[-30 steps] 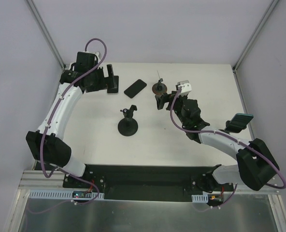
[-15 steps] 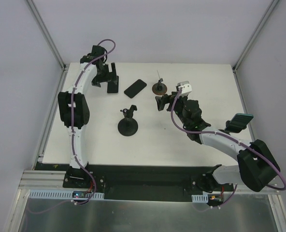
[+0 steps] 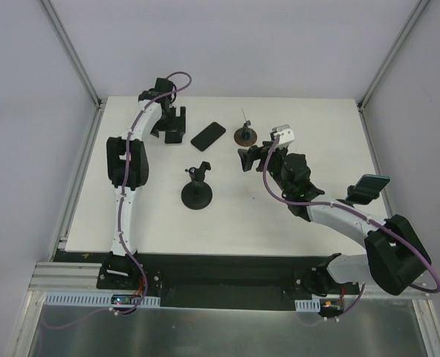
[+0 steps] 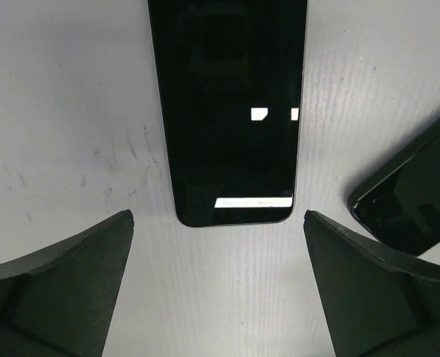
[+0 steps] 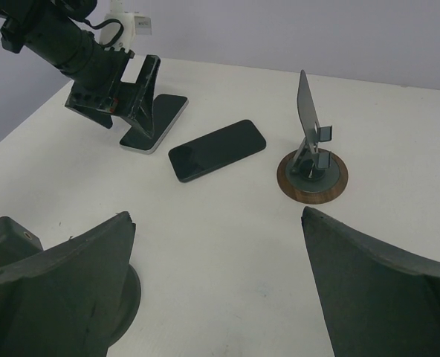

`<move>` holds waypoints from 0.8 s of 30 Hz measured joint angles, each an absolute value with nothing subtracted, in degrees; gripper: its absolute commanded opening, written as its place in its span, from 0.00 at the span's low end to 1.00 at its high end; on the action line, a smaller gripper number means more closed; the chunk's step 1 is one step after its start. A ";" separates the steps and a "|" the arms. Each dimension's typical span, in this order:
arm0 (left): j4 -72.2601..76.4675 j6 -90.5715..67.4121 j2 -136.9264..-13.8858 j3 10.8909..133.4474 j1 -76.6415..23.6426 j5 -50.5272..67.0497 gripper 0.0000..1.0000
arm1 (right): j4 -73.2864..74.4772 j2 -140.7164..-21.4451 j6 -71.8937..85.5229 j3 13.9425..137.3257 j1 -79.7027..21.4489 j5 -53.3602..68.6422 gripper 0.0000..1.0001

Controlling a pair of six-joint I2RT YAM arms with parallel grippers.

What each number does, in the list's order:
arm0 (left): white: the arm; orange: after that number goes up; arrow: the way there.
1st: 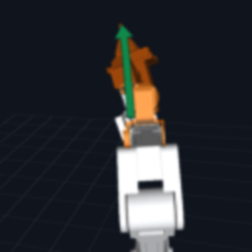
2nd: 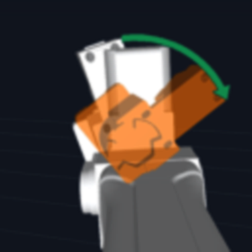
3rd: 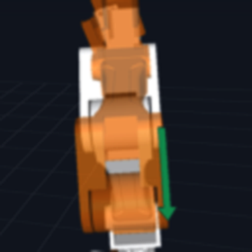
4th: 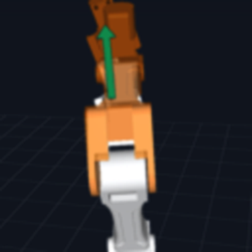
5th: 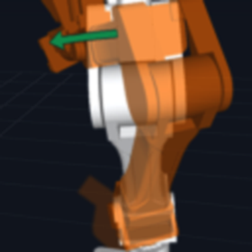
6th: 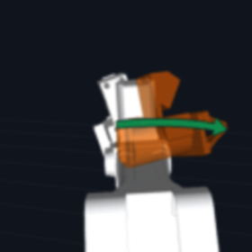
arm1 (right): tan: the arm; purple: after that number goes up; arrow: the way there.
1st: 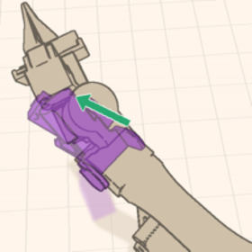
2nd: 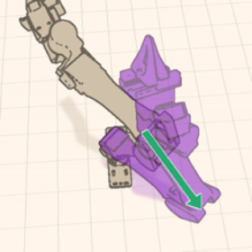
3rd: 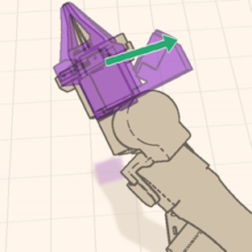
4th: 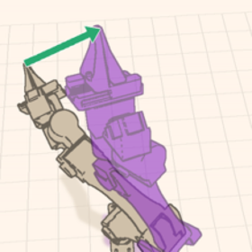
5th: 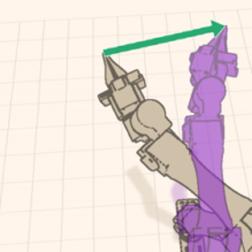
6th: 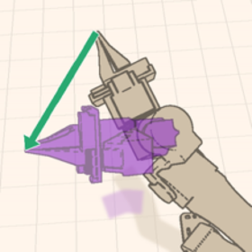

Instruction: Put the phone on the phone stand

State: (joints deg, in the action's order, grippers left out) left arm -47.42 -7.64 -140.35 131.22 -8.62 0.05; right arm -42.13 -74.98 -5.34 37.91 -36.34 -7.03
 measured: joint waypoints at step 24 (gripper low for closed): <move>-47.51 -6.39 -145.38 133.84 -9.82 -4.19 0.54 | -42.13 -75.00 -5.19 37.91 -36.18 -6.76 0.97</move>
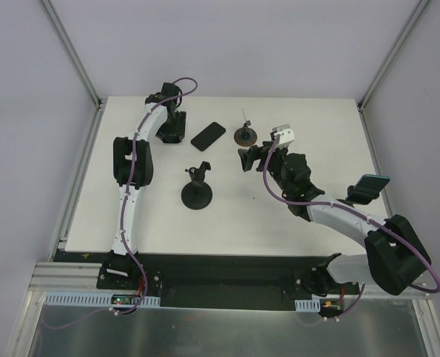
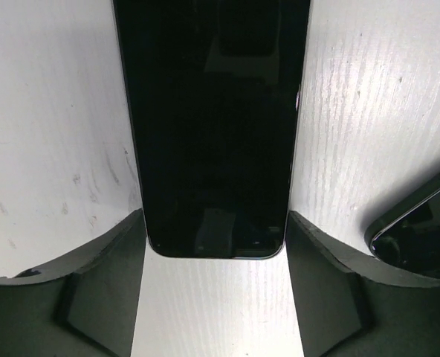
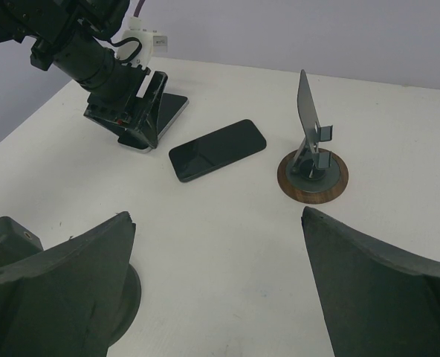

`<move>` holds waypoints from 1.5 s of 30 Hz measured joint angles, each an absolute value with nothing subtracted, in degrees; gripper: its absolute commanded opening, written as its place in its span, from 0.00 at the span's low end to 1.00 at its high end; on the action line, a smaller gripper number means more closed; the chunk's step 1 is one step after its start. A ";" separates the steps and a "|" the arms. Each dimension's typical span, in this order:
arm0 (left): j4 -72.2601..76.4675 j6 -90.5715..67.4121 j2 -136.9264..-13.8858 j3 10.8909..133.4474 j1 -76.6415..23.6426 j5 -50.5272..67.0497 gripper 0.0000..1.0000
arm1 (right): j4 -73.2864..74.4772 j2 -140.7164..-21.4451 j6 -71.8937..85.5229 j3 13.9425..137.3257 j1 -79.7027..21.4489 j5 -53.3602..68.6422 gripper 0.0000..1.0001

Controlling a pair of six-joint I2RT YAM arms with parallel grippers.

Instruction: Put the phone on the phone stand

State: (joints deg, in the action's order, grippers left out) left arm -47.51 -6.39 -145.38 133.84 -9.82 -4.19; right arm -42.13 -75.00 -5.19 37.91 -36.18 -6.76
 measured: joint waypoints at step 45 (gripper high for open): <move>-45.74 -6.92 -125.58 98.96 -7.79 -0.14 0.62 | -42.26 -74.98 -3.60 37.58 -35.53 -5.93 0.97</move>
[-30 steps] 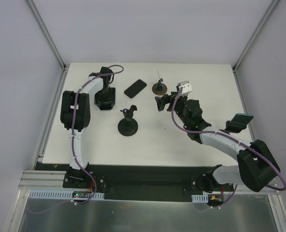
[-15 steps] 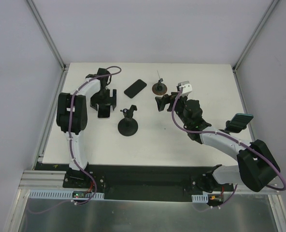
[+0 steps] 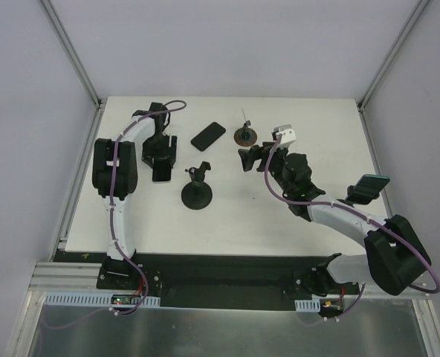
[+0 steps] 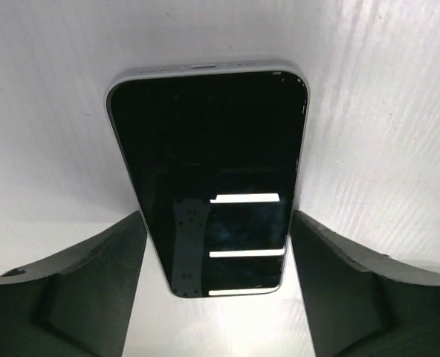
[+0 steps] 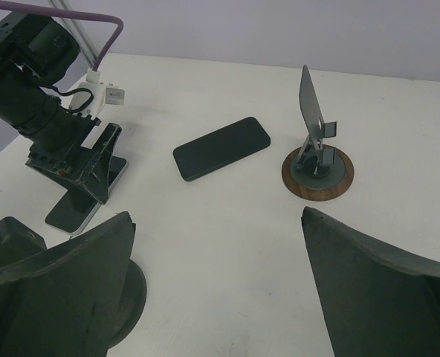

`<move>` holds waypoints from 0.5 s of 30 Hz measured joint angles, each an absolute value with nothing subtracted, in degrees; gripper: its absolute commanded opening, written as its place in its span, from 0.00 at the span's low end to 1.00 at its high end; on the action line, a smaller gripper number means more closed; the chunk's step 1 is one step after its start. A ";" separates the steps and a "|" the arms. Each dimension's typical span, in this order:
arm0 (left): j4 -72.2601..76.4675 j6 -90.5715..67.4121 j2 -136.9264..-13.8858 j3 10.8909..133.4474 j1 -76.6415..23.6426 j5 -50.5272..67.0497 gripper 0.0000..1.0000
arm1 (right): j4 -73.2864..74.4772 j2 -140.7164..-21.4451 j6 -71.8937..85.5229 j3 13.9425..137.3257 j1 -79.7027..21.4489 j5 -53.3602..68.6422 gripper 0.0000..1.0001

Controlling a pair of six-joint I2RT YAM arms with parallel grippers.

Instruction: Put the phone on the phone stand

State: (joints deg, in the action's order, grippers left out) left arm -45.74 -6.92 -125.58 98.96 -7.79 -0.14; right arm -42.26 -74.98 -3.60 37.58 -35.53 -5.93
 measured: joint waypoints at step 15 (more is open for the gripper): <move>-46.94 -3.27 -121.60 94.41 -6.70 6.63 0.00 | -38.68 -74.98 -2.96 38.37 -35.48 -4.38 0.97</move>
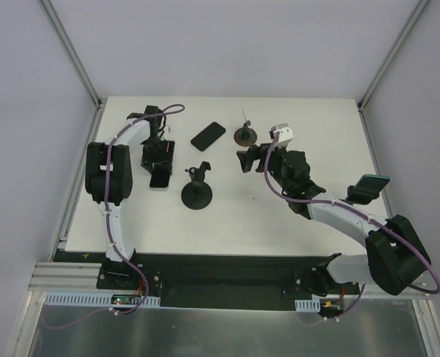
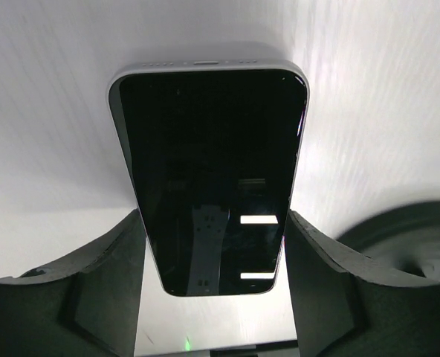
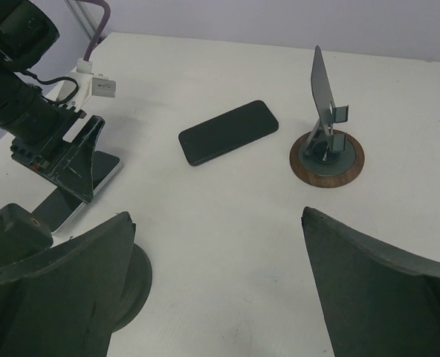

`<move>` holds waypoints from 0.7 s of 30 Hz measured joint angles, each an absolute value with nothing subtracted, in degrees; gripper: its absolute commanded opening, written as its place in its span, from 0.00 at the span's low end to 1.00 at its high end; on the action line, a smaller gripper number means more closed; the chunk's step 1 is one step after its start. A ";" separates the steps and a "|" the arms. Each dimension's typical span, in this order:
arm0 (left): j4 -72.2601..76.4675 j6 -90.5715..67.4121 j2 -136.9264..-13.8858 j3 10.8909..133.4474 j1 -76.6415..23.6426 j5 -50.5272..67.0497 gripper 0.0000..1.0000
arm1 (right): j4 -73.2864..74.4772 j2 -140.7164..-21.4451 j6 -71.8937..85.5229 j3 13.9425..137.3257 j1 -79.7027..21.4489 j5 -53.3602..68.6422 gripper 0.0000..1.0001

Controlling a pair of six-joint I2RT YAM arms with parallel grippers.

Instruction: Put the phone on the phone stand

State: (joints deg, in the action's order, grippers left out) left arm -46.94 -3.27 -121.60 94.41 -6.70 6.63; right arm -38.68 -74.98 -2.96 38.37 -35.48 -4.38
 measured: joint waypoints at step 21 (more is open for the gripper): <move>-32.38 2.04 -71.44 72.44 -28.21 -0.67 0.00 | -8.12 -80.68 8.21 61.21 -35.44 12.14 0.98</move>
